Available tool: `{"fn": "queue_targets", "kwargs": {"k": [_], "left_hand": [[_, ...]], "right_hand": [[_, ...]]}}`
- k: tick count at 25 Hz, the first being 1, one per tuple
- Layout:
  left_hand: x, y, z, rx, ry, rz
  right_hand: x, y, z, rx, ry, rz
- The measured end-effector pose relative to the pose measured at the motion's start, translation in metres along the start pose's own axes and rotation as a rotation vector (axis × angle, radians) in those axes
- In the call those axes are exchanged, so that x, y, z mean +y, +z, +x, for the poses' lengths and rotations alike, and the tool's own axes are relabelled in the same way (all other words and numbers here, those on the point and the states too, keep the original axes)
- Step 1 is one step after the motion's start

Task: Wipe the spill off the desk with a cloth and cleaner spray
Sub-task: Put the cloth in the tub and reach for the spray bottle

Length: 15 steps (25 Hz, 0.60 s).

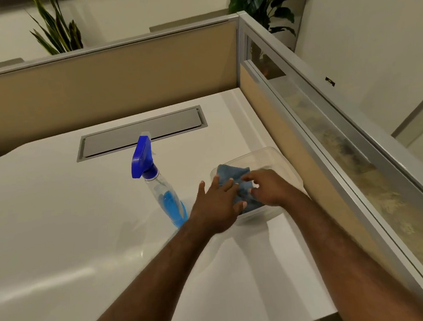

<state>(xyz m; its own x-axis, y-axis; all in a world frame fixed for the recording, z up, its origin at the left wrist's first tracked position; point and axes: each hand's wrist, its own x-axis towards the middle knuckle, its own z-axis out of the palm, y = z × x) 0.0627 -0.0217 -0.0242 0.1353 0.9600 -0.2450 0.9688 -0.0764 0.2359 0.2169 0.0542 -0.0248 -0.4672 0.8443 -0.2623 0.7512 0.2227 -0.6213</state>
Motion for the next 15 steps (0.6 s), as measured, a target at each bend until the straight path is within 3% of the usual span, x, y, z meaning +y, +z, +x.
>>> {"fn": "queue_targets", "kwargs": {"k": [3, 7, 12, 15], "left_hand": [[-0.016, 0.013, -0.066, 0.029, -0.010, -0.194], [-0.049, 0.029, -0.135, 0.066, -0.108, -0.214], [-0.100, 0.040, -0.159, 0.214, -0.259, -0.160], [-0.116, 0.052, -0.149, 0.187, -0.355, -0.134]], "right_hand": [[-0.022, 0.009, -0.010, 0.220, -0.036, 0.174], [-0.089, 0.052, -0.014, 0.202, -0.178, 0.305], [-0.156, 0.125, -0.014, 0.237, -0.056, 0.303], [-0.170, 0.149, -0.007, 0.359, 0.021, 0.239]]}}
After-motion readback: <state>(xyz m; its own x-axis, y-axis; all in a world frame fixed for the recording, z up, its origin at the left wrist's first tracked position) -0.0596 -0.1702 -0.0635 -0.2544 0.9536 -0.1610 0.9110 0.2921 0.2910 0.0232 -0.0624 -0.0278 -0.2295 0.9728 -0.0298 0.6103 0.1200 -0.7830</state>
